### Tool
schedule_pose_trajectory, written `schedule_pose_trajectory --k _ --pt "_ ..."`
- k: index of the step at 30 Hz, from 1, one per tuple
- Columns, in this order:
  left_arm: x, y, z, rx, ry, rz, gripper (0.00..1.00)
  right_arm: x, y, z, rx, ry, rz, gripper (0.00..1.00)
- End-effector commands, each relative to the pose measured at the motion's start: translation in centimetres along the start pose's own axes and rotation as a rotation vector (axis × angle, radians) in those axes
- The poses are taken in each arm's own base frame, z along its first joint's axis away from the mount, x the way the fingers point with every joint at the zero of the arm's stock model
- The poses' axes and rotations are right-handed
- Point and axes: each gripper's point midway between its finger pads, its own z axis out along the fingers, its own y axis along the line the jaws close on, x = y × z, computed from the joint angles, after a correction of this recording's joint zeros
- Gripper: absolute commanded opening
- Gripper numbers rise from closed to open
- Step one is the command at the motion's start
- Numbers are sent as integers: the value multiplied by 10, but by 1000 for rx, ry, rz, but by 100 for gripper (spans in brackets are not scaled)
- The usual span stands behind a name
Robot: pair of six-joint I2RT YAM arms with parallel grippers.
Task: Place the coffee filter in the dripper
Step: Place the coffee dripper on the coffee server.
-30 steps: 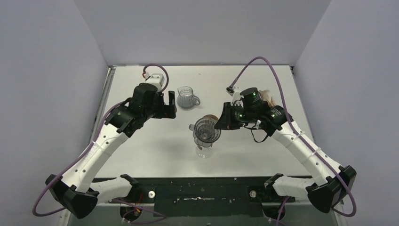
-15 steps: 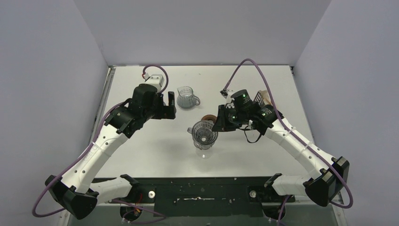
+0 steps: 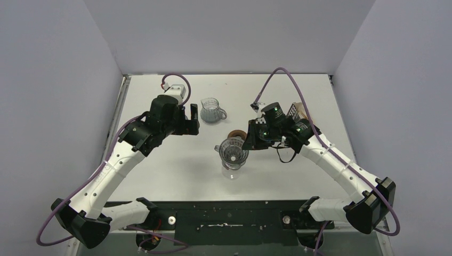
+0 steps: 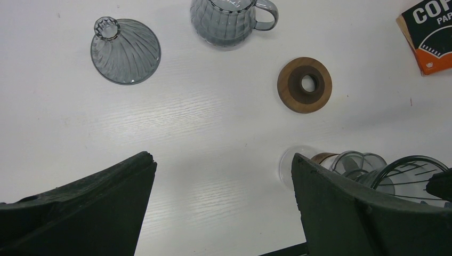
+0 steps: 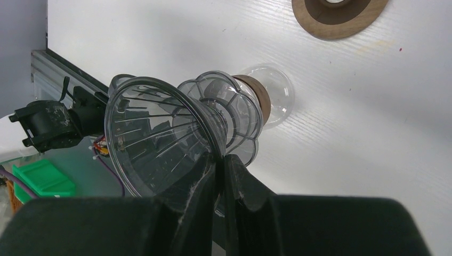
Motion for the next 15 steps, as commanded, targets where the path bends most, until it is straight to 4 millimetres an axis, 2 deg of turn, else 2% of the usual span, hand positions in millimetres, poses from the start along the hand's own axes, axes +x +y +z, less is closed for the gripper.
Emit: schedule_pose_trajectory --k 1,6,15 --pt "-9 3 -5 -8 -40 6 97 -6 6 -3 -16 -33 7 0" --pt "-9 3 -4 -7 -40 6 97 -4 5 -1 -11 -27 15 0" --pt "-10 2 -4 -3 -41 7 97 -4 4 0 -10 -27 24 10"
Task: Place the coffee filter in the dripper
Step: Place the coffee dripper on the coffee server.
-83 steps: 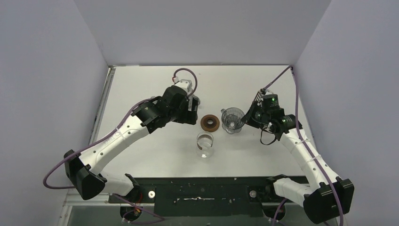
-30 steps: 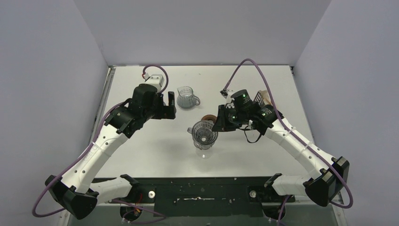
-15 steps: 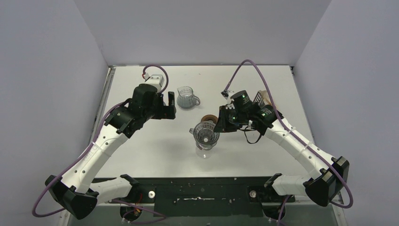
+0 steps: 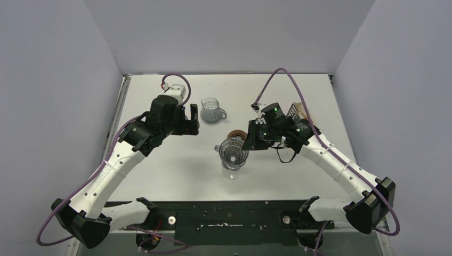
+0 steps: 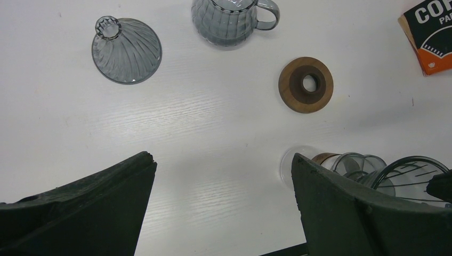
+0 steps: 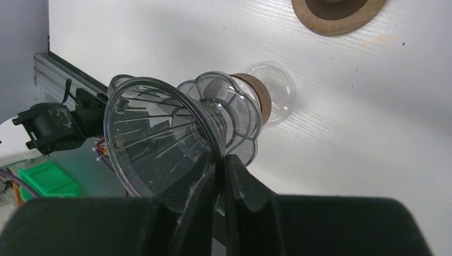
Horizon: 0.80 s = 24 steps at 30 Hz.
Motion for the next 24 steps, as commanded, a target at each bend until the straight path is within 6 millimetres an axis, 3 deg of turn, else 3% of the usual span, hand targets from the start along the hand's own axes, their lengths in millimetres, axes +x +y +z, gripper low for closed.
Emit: schedule_pose_trajectory --k 1,6,14,19,24 --pt "-10 2 -4 2 -40 8 97 -6 6 0 -17 -31 0 11" --pt "-10 2 -5 2 -42 5 97 -9 9 -1 -25 -37 1 25" --pt "-11 1 -5 4 -43 11 97 -20 16 -10 -33 -73 -6 39" --pt "-13 1 -5 4 -46 13 97 -38 19 -25 -9 -138 -23 51" --pt "-16 0 -7 8 -50 19 97 -61 17 -44 46 -229 -49 53"
